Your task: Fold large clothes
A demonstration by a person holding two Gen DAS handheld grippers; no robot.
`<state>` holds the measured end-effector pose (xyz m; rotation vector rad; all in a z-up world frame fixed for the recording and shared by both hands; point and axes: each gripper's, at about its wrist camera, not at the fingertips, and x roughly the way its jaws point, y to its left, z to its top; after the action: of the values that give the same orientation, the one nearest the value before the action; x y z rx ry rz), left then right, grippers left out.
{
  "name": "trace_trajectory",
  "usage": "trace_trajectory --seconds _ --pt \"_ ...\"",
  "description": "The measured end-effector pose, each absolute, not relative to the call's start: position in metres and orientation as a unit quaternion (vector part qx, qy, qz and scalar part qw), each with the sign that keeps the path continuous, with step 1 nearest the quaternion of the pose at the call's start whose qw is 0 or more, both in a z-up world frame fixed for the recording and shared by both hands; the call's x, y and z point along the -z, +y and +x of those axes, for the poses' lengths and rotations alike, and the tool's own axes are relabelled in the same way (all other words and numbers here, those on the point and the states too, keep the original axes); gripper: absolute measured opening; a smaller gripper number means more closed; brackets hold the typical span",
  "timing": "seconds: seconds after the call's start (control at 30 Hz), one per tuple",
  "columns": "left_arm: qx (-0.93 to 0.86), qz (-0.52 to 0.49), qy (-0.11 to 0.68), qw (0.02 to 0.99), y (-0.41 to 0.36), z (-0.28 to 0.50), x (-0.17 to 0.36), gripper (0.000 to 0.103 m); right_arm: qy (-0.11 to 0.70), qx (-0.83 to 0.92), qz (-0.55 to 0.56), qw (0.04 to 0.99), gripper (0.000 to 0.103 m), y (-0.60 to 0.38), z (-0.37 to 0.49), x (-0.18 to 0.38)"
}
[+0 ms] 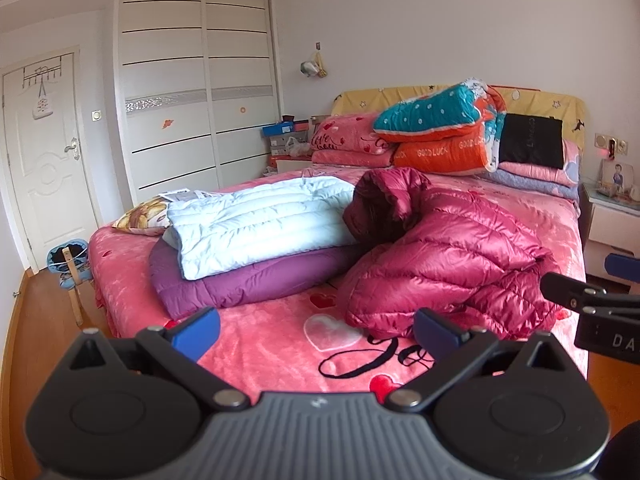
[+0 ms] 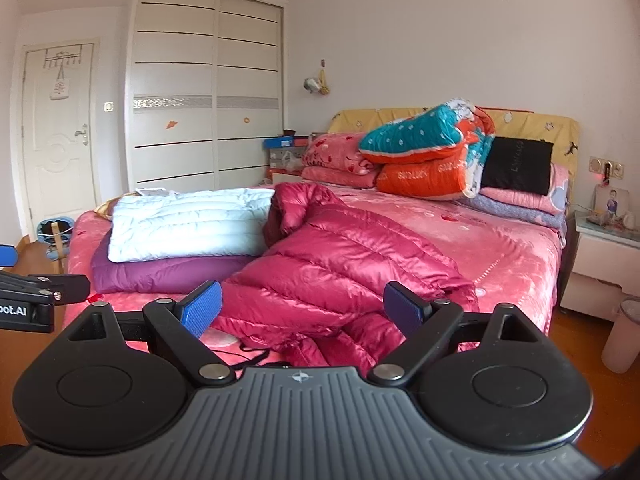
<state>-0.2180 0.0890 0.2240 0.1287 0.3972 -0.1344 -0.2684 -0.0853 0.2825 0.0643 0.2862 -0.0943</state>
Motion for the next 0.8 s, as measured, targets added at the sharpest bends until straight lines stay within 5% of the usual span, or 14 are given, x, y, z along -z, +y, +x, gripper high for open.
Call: trace_trajectory --seconds 0.8 --pt "0.097 0.118 0.244 0.958 0.014 -0.183 -0.180 0.102 0.188 0.110 0.100 0.971 0.103 -0.136 -0.232 -0.223"
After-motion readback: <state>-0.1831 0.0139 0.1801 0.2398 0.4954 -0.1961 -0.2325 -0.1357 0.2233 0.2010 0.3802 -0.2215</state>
